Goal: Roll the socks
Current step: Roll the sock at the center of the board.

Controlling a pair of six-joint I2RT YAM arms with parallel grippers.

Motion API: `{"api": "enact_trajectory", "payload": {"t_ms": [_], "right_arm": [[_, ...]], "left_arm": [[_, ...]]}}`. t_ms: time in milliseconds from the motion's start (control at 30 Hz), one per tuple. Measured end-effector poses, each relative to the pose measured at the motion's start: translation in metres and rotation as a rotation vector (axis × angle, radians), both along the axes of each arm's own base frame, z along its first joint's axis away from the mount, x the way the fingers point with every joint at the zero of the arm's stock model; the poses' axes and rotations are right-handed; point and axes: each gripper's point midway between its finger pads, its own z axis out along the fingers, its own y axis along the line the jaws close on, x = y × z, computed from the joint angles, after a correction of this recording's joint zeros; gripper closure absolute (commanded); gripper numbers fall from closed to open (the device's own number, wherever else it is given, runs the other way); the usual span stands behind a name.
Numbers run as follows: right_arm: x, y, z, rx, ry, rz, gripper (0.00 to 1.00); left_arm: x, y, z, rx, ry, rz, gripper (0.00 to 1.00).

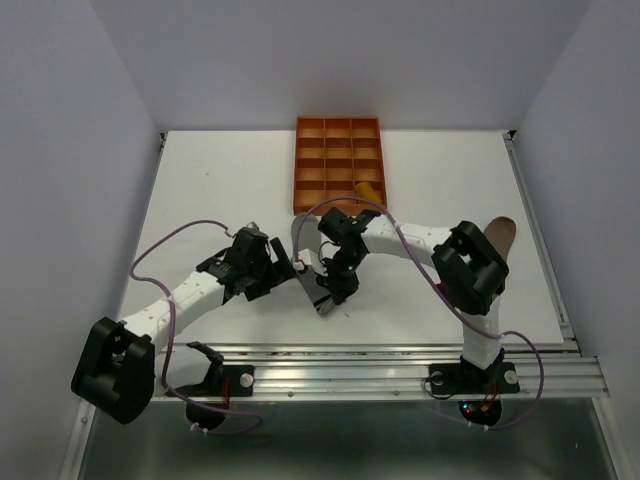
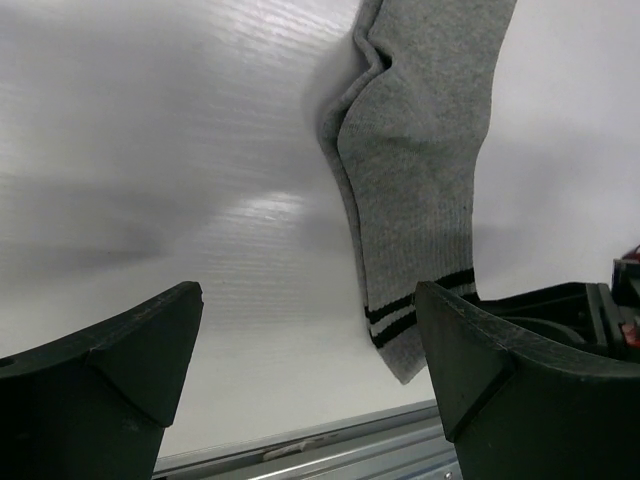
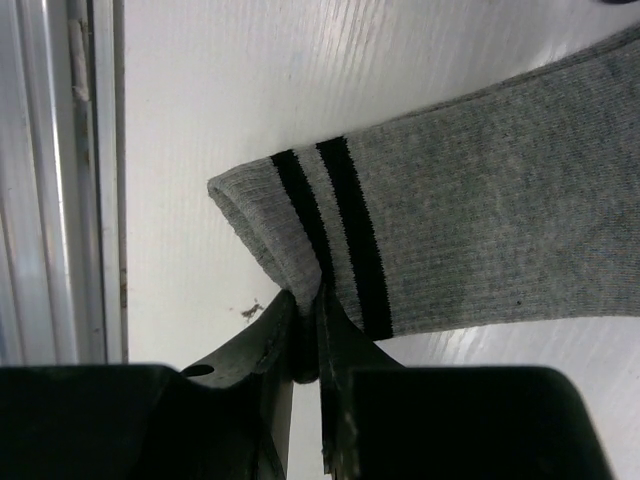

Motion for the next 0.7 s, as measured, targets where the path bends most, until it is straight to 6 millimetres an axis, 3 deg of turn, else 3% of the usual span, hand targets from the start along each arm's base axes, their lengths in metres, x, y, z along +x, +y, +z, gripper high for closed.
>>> {"api": "enact_trajectory", "payload": {"t_ms": [367,700], "right_arm": [[-0.013,-0.029,0.012,-0.108,0.153,-0.052,0.99],[-0.006,-0.04,0.0,-0.139,0.255,-0.099,0.99]], "left_arm": [[-0.041,-0.017,-0.002,-0.067,-0.027,-0.079,0.03],[-0.062,-0.029,0.03,-0.249,-0.255,-0.139,0.03]]}}
